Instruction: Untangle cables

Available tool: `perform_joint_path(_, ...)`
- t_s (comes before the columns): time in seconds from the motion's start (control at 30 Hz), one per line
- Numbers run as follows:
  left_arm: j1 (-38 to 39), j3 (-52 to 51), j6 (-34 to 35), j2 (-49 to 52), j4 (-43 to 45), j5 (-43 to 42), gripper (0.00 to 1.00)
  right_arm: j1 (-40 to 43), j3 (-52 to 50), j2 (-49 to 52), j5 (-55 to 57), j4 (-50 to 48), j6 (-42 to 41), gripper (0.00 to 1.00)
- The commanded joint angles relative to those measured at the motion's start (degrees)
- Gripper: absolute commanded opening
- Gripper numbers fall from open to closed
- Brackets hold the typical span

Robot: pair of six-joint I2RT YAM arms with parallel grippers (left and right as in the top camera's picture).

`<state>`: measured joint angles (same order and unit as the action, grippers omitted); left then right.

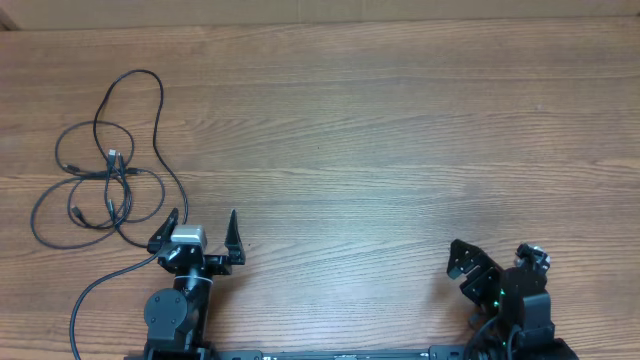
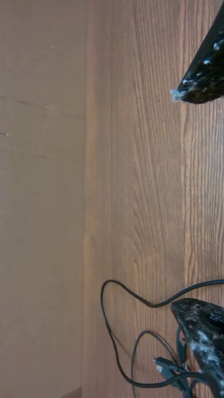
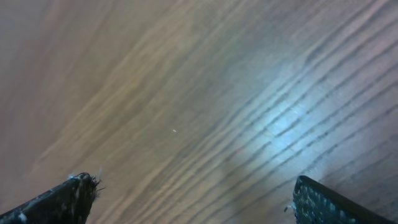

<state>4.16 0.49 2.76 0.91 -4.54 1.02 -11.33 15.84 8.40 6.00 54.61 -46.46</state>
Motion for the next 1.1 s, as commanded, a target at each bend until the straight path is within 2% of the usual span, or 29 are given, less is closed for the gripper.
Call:
perform_joint_path(0.0, 0.4, -0.2, -1.1, -0.7, 0.0, -0.5, 1.00, -0.2, -0.7, -0.7, 0.3, -0.5, 0.4, 1.00)
perform_joint_path(0.6, 0.4, -0.2, -1.1, -0.7, 0.0, -0.4, 1.00, -0.2, -0.7, -0.8, 0.4, -0.5, 0.4, 1.00)
perform_joint_path(0.9, 0.4, -0.2, -1.1, -0.7, 0.0, -0.4, 1.00, -0.2, -0.9, -7.7, 0.3, -1.0, 0.4, 1.00)
perform_joint_path(1.07, 0.4, -0.2, -1.1, -0.7, 0.1, -0.5, 0.99, -0.2, -1.0, -8.2, 0.4, -1.9, 0.4, 1.00)
